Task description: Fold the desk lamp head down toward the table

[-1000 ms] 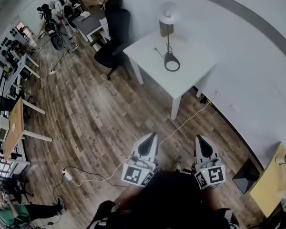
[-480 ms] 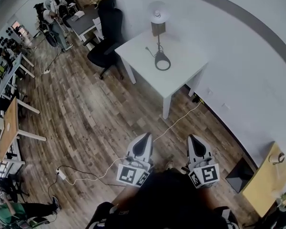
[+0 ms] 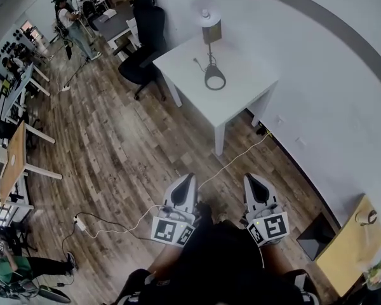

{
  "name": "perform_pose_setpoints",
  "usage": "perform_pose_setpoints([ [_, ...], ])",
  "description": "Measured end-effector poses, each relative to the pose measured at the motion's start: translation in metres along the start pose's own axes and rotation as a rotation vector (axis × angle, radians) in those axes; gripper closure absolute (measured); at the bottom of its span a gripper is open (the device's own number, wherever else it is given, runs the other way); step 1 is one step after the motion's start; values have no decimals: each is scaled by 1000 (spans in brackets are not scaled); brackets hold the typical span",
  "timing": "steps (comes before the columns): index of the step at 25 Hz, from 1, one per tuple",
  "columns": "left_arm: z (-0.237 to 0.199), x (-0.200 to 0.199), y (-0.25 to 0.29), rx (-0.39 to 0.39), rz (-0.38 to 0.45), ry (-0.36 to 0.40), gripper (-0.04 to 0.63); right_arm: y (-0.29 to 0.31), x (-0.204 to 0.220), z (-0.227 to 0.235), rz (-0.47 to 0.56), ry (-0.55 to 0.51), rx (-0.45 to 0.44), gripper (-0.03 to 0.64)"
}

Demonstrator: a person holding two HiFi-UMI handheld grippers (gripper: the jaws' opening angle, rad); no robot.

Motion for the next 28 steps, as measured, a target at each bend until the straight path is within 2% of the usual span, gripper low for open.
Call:
perform_pose_setpoints([
  [8,-9,14,38,-5,-12,-2,571,32,7,28,3,18,-15,603],
  [13,-35,22,76,7,-16,-9,571,71,15,47,-7,18,-3,603],
  [28,-172,14,240,88,-17,-49,571,257,7,94,-25,-17,61,603],
])
Point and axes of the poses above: the fingertips, and each gripper's own axes: y forward along the fingers, z to its right, x out of its underside, the point moved 10 cm from there along -y, backward along the fingers, and after that the axes turned 5 degrees about z, right-handed, at the moved point
